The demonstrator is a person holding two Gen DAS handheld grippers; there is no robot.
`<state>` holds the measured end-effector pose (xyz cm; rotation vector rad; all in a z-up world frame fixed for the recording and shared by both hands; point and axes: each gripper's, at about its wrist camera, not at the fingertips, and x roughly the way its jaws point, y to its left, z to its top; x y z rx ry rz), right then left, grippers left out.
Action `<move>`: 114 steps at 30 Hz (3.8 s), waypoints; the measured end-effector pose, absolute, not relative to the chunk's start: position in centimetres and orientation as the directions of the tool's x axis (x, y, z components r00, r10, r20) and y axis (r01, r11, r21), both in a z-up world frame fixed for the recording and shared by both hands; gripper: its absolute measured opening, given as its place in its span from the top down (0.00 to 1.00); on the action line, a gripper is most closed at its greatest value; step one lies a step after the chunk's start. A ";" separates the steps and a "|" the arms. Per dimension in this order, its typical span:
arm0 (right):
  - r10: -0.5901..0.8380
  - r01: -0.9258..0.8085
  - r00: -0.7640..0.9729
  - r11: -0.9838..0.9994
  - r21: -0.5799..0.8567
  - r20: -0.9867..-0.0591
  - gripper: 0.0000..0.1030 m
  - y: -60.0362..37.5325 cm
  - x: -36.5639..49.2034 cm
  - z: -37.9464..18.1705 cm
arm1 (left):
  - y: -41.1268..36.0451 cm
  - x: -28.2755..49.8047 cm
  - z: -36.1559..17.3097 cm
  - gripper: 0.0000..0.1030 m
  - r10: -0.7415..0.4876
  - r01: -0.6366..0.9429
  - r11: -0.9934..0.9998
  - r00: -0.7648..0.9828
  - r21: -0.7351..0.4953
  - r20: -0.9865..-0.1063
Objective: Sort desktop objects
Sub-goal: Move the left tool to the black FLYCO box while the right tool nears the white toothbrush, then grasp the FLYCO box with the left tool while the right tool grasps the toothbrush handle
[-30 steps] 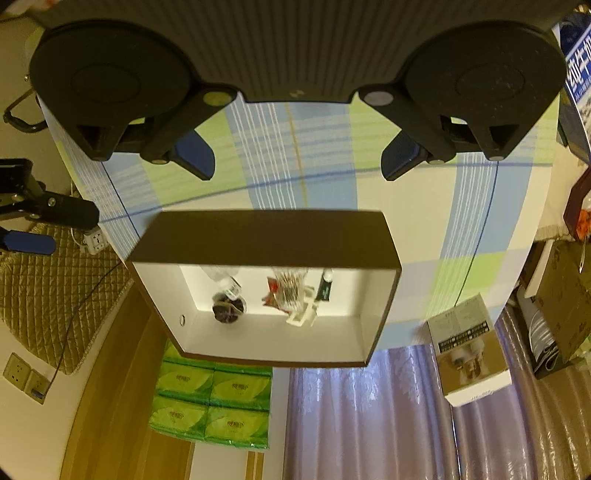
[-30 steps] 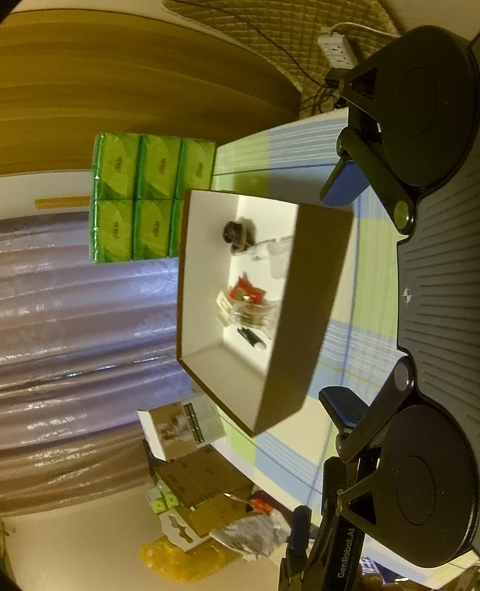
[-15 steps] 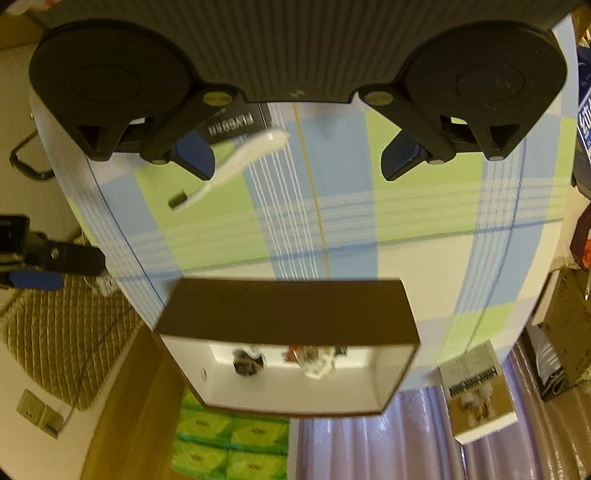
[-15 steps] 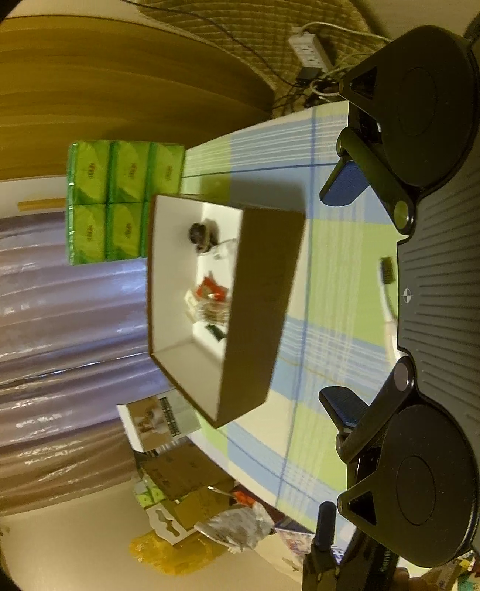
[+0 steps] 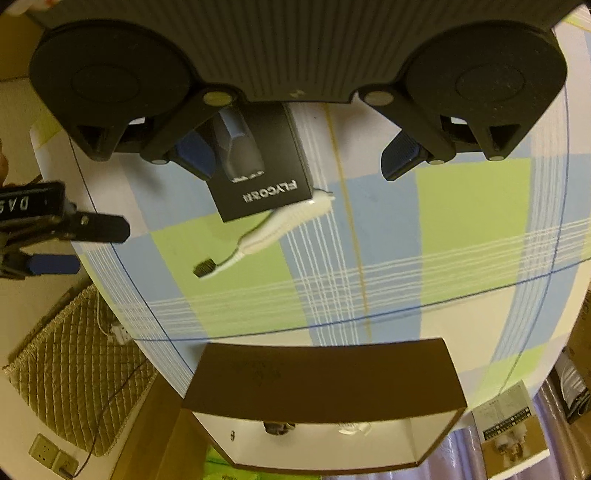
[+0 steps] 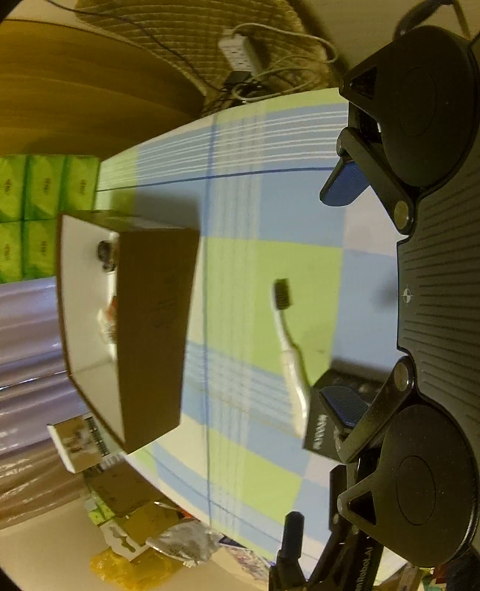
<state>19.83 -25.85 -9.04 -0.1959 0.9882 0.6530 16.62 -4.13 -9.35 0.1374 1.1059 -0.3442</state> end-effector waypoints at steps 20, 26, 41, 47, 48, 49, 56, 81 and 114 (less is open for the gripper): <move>0.365 -0.535 0.343 0.833 0.140 -0.865 0.02 -27.9 20.0 -11.7 | -8.7 16.1 -14.4 0.14 -0.185 0.400 0.916 0.321 -0.044 -0.929; 0.364 -0.544 0.325 0.827 0.142 -0.873 0.02 -27.4 19.9 -12.4 | -6.9 15.9 -14.9 0.19 -0.240 0.394 0.912 0.297 -0.110 -0.924; 0.444 -0.729 0.256 0.672 0.131 -0.858 0.02 -21.4 18.8 -13.6 | 3.7 14.7 -14.7 0.24 -0.166 0.193 0.976 0.331 -0.106 -0.929; 0.519 -0.880 0.248 0.475 0.034 -0.818 0.02 -18.0 18.6 -13.7 | 7.4 16.3 -14.6 0.24 -0.124 0.087 0.991 0.354 -0.100 -0.927; 0.530 -0.901 0.240 0.433 0.016 -0.814 0.02 -17.3 18.6 -13.9 | 7.7 16.5 -14.6 0.24 -0.123 0.083 0.992 0.355 -0.100 -0.927; 0.536 -0.925 0.224 0.379 -0.005 -0.814 0.02 -16.6 18.5 -14.1 | 8.0 16.6 -14.6 0.23 -0.122 0.079 0.992 0.357 -0.101 -0.926; 0.504 -0.987 0.159 0.095 -0.129 -0.849 0.17 -13.2 17.9 -17.0 | 9.1 17.0 -14.5 0.23 -0.126 0.073 0.992 0.367 -0.106 -0.922; 0.364 -0.572 0.288 0.807 0.146 -0.886 0.88 -18.0 21.9 -17.7 | 5.5 23.4 -15.8 0.25 -0.136 0.207 0.976 0.374 -0.061 -0.917; 0.292 -0.606 0.430 0.794 -0.033 -0.854 0.80 -17.7 19.5 -17.9 | 1.1 23.7 -16.3 0.25 -0.139 0.320 0.947 0.344 -0.024 -0.929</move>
